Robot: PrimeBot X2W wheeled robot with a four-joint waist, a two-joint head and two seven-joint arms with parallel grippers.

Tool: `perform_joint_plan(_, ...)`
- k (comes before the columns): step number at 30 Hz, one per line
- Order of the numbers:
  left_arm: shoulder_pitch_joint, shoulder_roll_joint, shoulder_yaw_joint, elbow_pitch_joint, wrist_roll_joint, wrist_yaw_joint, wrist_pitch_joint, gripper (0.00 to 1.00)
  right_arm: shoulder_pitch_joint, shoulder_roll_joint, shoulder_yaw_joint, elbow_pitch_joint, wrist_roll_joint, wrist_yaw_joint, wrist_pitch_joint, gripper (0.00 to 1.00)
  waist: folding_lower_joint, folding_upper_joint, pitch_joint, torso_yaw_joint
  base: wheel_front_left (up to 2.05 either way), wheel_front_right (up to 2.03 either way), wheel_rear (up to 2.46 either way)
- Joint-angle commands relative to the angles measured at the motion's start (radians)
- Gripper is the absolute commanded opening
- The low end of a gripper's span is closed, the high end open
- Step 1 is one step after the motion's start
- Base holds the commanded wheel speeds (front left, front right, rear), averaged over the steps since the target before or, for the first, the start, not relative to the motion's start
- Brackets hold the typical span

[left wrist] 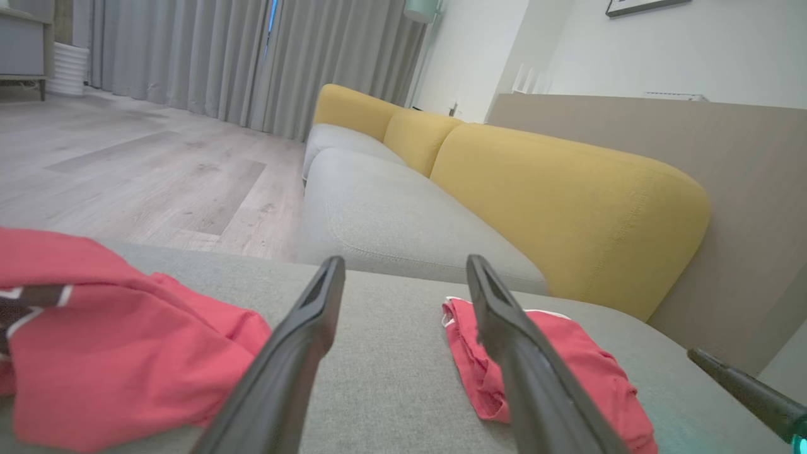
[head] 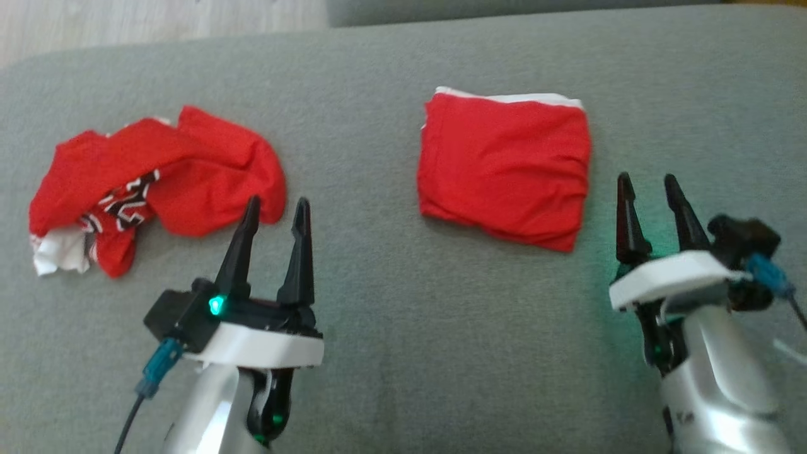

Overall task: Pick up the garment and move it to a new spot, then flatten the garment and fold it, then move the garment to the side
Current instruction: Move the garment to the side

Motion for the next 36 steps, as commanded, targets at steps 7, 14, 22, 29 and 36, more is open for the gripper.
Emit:
perform_joint_plan(7, -0.069, 0.007, 0.003, -0.022, -0.003, -0.006, -0.005, 1.0, -0.147, -0.001, 0.076, 0.15, 0.197, 0.004, 0.079, 1.0, -0.0001, 0.0, 0.057, 0.075, 0.0, 0.0, 0.0)
perform_joint_plan(14, -0.083, 0.007, -0.012, -0.017, -0.005, -0.006, -0.005, 1.0, -0.244, -0.001, 0.11, 0.319, 0.252, 0.004, 0.064, 1.0, -0.0001, 0.0, 0.077, 0.117, 0.0, 0.0, 0.0)
perform_joint_plan(22, -0.076, 0.007, -0.011, -0.017, 0.001, -0.006, -0.005, 1.0, -0.317, -0.004, 0.145, 0.453, 0.132, 0.004, -0.018, 0.0, -0.0001, 0.0, 0.063, 0.104, 0.0, 0.0, 0.0)
perform_joint_plan(29, -0.068, 0.007, -0.015, -0.027, -0.003, -0.006, -0.005, 1.0, -0.335, -0.056, 0.179, 0.488, 0.034, 0.004, -0.031, 0.0, -0.0001, 0.0, 0.031, 0.059, 0.0, 0.0, 0.0)
perform_joint_plan(36, -0.073, 0.007, -0.027, -0.046, -0.01, -0.006, -0.005, 1.0, -0.339, -0.2, 0.313, 0.453, 0.022, 0.004, 0.054, 0.0, -0.0001, 0.0, 0.021, 0.018, 0.0, 0.0, 0.0)
